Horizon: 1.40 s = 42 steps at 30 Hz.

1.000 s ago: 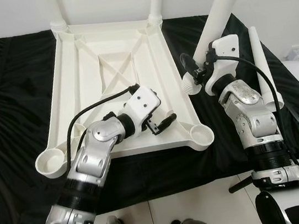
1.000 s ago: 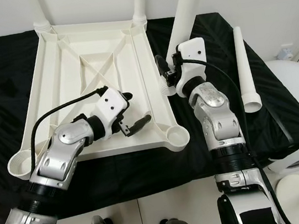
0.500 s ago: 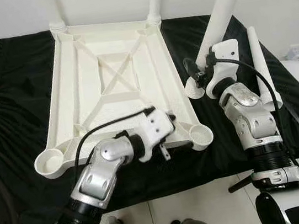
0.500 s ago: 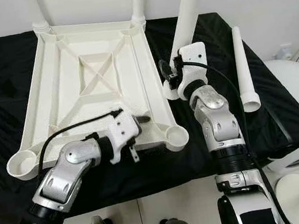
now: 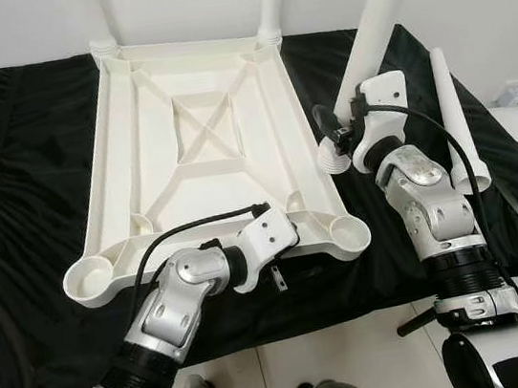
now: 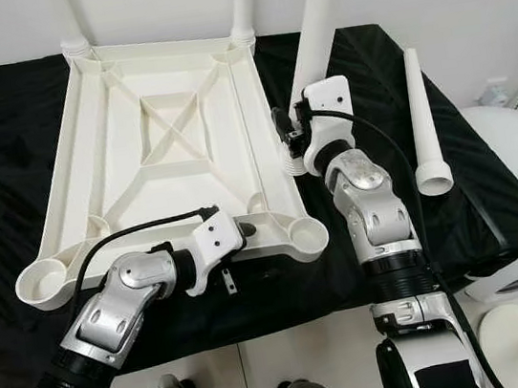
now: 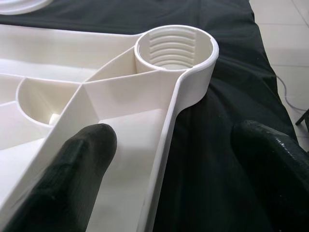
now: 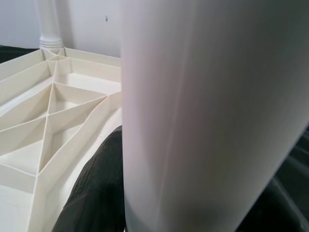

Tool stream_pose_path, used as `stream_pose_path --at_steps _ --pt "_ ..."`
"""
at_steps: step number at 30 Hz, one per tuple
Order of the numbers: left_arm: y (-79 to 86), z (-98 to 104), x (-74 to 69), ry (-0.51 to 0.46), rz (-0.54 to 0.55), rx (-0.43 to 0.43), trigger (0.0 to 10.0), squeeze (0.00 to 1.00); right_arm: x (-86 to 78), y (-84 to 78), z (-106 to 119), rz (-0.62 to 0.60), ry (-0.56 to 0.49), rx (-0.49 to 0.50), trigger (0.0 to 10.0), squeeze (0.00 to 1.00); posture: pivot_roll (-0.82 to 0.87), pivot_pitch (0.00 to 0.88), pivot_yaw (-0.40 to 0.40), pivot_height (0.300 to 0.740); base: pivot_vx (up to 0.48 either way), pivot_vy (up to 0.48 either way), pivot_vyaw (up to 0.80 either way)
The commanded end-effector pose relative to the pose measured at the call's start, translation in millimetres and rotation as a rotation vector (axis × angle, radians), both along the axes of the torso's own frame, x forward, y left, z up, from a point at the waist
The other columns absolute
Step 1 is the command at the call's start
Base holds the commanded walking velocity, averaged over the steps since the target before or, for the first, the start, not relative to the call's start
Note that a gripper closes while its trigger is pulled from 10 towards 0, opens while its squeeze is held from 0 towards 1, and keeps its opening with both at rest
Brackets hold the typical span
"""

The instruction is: Building children table

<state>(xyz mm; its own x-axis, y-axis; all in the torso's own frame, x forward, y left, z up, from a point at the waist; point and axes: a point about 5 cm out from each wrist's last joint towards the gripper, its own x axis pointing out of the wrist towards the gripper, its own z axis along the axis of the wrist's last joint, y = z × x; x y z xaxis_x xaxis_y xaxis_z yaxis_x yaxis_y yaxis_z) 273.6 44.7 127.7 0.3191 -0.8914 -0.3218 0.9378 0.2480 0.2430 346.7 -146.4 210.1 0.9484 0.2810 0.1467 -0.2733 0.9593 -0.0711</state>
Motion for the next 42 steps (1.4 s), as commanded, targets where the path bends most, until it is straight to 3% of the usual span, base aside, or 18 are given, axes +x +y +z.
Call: stream_pose_path --at_steps 1,8,10,11,13,14,15,18,19,30,31,36,37,38,41,42 --pt "5.5 -9 8.9 -0.007 0.115 0.056 10.0 0.00 0.5 -0.9 3 -0.005 -0.012 -0.010 10.0 0.00 0.04 0.045 -0.073 0.740 0.000 0.000 0.00" --pt "6.2 -11 13.6 0.007 0.142 0.080 10.0 0.00 0.3 -1.1 3 -0.004 -0.015 -0.014 10.0 0.00 0.03 0.044 -0.071 0.740 0.000 0.000 0.00" --pt "6.4 -11 17.5 0.007 0.152 0.097 9.5 0.00 0.5 -1.5 4 -0.004 -0.017 -0.015 10.0 0.00 0.03 0.044 -0.070 0.740 0.000 0.000 0.00" --pt "6.7 -11 18.5 0.001 0.151 0.108 6.2 0.00 0.5 -1.5 4 -0.005 -0.018 -0.015 10.0 0.00 0.03 0.044 -0.070 0.740 0.000 0.000 0.00" --pt "6.7 -11 18.5 0.001 0.151 0.108 6.2 0.00 0.5 -1.5 4 -0.005 -0.018 -0.015 10.0 0.00 0.03 0.044 -0.070 0.740 0.000 0.000 0.00" --pt "6.9 -11 19.1 -0.002 0.149 0.114 4.1 0.00 0.5 -1.6 4 -0.005 -0.019 -0.015 10.0 0.00 0.03 0.046 -0.070 0.740 0.000 0.000 0.00" --pt "7.0 -11 19.4 -0.006 0.143 0.120 0.0 0.00 0.4 -1.6 4 -0.005 -0.019 -0.016 10.0 0.00 0.03 0.048 -0.069 0.740 0.000 0.000 0.00" --pt "6.9 -7 20.8 -0.009 0.134 0.120 0.0 0.00 0.3 -1.7 5 -0.007 -0.021 -0.017 10.0 0.00 0.03 0.053 -0.069 0.740 0.000 0.000 0.00" --pt "6.7 -5 22.0 -0.018 0.131 0.129 10.0 0.00 0.3 -2.1 5 -0.008 -0.021 -0.018 10.0 0.00 0.03 0.055 -0.069 0.740 0.000 0.000 0.00" --pt "4.2 3 26.6 -0.069 0.106 0.160 9.6 0.00 1.2 -1.7 6 -0.007 -0.023 -0.015 10.0 0.00 0.04 0.066 -0.072 0.740 0.000 0.000 0.00" --pt "3.2 5 26.7 -0.071 0.098 0.154 0.0 0.00 1.0 -0.2 6 -0.001 -0.023 -0.015 10.0 0.00 0.04 0.070 -0.073 0.740 0.000 0.000 0.00" --pt "0.7 10 27.6 -0.103 0.072 0.161 0.0 0.00 -0.2 3.2 5 0.012 -0.020 -0.015 10.0 0.00 0.04 0.078 -0.069 0.740 0.000 0.000 0.00" --pt "0.1 11 28.2 -0.117 0.070 0.176 8.6 0.00 -0.4 3.4 4 0.012 -0.018 -0.015 10.0 0.00 0.03 0.080 -0.068 0.740 0.000 0.000 0.00" --pt "-0.2 11 28.6 -0.127 0.069 0.187 10.0 0.00 -0.6 3.5 4 0.013 -0.017 -0.015 10.0 0.00 0.03 0.080 -0.068 0.740 0.000 0.000 0.00" --pt "-1.8 15 27.9 -0.137 0.049 0.191 10.0 0.00 -0.9 3.3 3 0.012 -0.016 -0.014 10.0 0.00 0.03 0.082 -0.066 0.740 0.000 0.000 0.00" --pt "-2.9 20 28.2 -0.154 0.034 0.189 7.9 0.00 -0.7 3.0 4 0.010 -0.017 -0.013 10.0 0.00 0.04 0.083 -0.063 0.740 0.000 0.000 0.00"
